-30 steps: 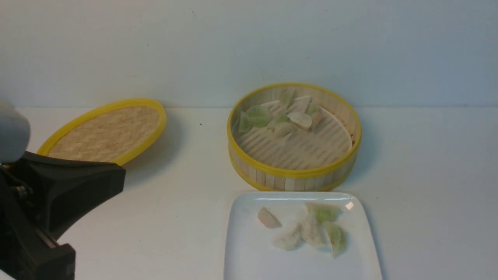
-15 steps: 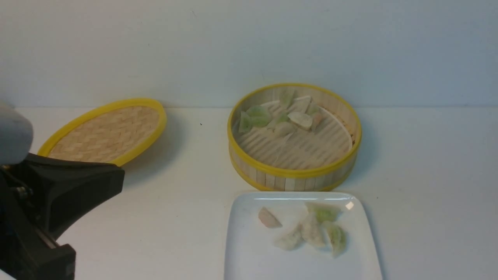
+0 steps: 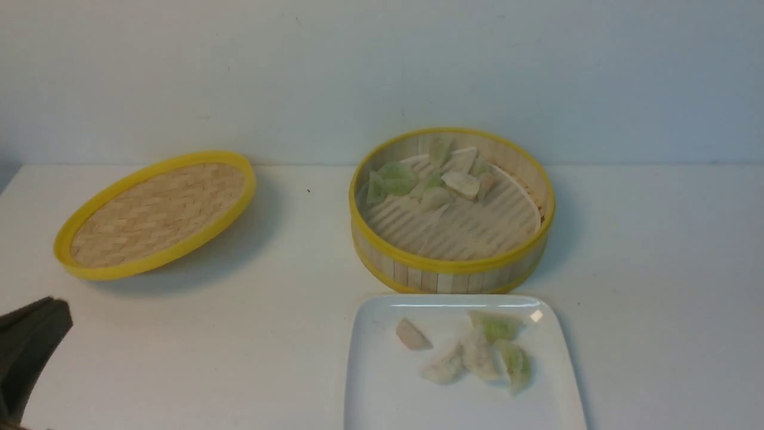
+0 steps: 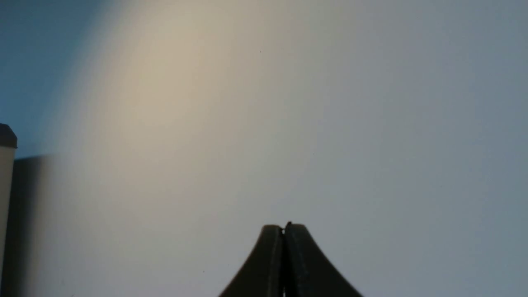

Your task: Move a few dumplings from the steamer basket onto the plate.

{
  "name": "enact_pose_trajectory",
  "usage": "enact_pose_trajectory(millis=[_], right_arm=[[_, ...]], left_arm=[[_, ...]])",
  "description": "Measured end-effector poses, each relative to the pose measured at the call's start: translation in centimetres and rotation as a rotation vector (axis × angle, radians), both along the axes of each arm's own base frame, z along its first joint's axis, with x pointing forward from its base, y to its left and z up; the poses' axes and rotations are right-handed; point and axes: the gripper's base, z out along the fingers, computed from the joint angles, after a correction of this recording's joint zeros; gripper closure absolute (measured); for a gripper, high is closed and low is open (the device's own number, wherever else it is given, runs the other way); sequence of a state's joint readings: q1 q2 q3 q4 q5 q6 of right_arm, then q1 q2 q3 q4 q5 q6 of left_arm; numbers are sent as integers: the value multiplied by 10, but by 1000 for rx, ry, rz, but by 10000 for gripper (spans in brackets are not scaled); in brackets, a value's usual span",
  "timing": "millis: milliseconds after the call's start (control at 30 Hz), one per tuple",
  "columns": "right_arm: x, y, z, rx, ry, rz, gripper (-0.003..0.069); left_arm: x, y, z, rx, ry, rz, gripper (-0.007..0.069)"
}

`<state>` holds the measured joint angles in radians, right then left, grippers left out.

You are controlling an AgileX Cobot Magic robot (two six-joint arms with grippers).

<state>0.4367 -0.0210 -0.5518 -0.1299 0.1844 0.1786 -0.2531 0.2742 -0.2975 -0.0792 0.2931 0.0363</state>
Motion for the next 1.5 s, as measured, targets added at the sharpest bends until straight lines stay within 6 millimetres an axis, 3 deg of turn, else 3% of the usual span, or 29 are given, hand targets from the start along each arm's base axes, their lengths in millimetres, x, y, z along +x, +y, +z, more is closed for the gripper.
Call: enact_pose_trajectory(millis=[167,267,333,533,1500], right_arm=[[0,0,0,0,0,0,673],[0,0,0,0,0,0,673],[0,0,0,0,0,0,673],[0,0,0,0,0,0,673],[0,0,0,9,4,6,673]], left_arm=[[-12,11,-63,7,15,126,631],[-16,14,-87,12,29,159,631],[-17,14,-92,24,46,163,631],[-20,14,-99,61,116,157,631],[-20,14,-99,64,118,157,631]])
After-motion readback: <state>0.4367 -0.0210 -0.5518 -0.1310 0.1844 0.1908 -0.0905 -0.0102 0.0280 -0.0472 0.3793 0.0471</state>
